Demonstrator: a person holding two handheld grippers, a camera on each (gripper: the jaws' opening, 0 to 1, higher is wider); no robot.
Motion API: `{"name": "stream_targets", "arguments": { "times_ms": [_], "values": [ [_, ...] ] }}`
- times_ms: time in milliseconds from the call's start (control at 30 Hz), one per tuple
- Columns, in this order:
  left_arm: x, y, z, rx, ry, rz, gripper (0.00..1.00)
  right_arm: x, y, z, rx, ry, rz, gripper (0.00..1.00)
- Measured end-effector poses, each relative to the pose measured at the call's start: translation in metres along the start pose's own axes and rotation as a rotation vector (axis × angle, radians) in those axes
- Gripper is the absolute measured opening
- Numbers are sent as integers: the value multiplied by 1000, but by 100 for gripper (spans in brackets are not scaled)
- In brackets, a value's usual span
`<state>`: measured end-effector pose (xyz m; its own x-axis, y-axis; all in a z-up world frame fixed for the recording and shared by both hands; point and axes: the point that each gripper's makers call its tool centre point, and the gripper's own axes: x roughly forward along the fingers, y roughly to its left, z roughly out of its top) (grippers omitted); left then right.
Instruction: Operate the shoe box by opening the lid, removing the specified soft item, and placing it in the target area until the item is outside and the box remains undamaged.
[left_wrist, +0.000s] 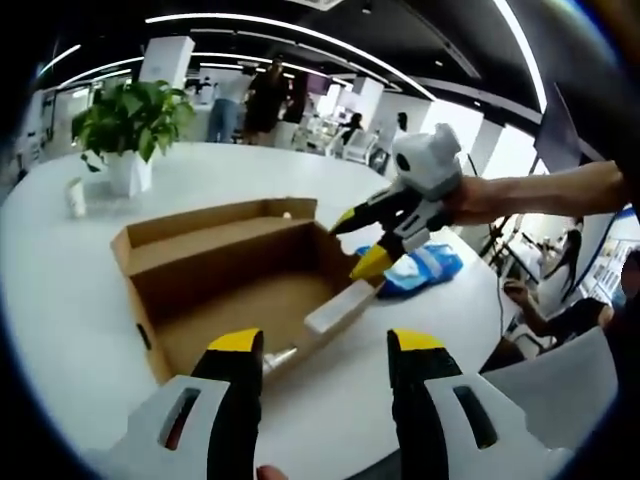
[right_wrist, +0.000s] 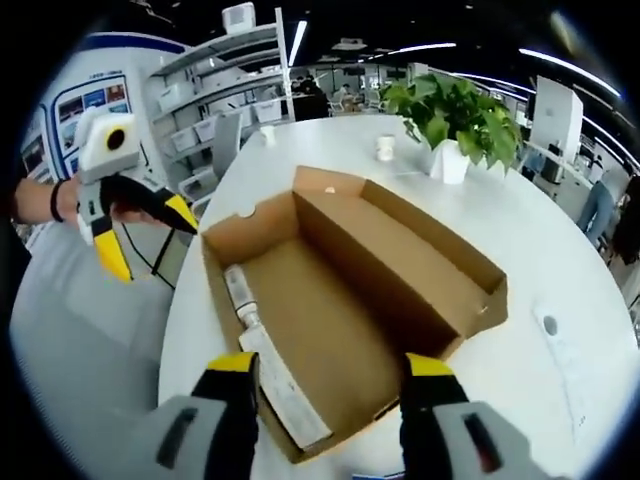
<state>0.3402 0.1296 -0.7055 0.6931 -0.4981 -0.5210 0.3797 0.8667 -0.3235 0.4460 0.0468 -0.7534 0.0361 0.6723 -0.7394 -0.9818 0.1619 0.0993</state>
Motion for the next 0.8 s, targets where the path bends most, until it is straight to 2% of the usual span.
{"name": "stream_targets", "arguments": {
  "times_ms": [133, 467, 800],
  "values": [
    [-2, -3, 1, -2, -5, -2, 51, 7, -1, -10, -87, 76, 18, 57],
    [-3, -3, 2, -7, -11, -3, 51, 18, 1, -8, -148, 114, 39, 57],
    [-4, -1, 4, -15, -21, 0, 51, 29, 1, -18, -213, 184, 79, 59]
  ]
}}
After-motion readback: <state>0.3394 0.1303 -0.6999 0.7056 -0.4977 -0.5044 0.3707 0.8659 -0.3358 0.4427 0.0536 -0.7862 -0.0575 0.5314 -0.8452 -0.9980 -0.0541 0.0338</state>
